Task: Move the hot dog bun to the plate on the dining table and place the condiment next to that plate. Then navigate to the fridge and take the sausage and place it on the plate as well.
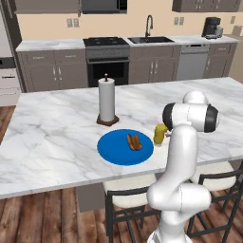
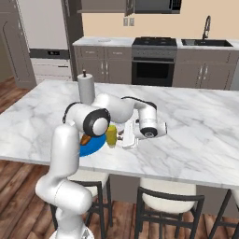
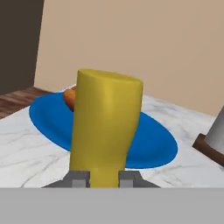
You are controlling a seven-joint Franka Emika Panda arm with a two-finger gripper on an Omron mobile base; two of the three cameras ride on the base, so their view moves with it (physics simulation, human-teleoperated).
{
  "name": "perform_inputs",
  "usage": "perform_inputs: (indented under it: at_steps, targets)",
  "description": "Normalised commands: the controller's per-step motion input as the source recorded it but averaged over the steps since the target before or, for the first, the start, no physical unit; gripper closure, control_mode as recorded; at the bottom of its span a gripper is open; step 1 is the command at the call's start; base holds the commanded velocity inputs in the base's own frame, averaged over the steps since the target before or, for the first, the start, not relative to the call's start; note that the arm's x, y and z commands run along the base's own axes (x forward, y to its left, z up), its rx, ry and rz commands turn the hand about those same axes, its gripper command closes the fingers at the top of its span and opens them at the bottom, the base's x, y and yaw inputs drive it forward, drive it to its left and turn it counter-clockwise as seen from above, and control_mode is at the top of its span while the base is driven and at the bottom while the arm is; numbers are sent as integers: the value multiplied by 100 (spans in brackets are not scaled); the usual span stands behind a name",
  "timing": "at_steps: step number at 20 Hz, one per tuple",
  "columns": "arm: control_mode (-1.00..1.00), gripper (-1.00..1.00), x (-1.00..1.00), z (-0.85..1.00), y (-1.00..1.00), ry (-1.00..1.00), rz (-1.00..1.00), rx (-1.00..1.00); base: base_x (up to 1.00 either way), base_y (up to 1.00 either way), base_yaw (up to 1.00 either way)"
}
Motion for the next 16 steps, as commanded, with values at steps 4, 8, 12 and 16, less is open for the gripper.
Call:
perform_inputs:
  at_steps: [4,8,12,16]
  targets:
    - [-100,100,30,-23,0,0,0,0,0,0,0]
    - [-100,100,36,-21,0,0,-1,0,0,0,0]
    - [-100,100,15,-13,-1,1,-3,0,0,0,0]
    - [-100,-100,-18,0,-7,0,-9,0,0,0,0]
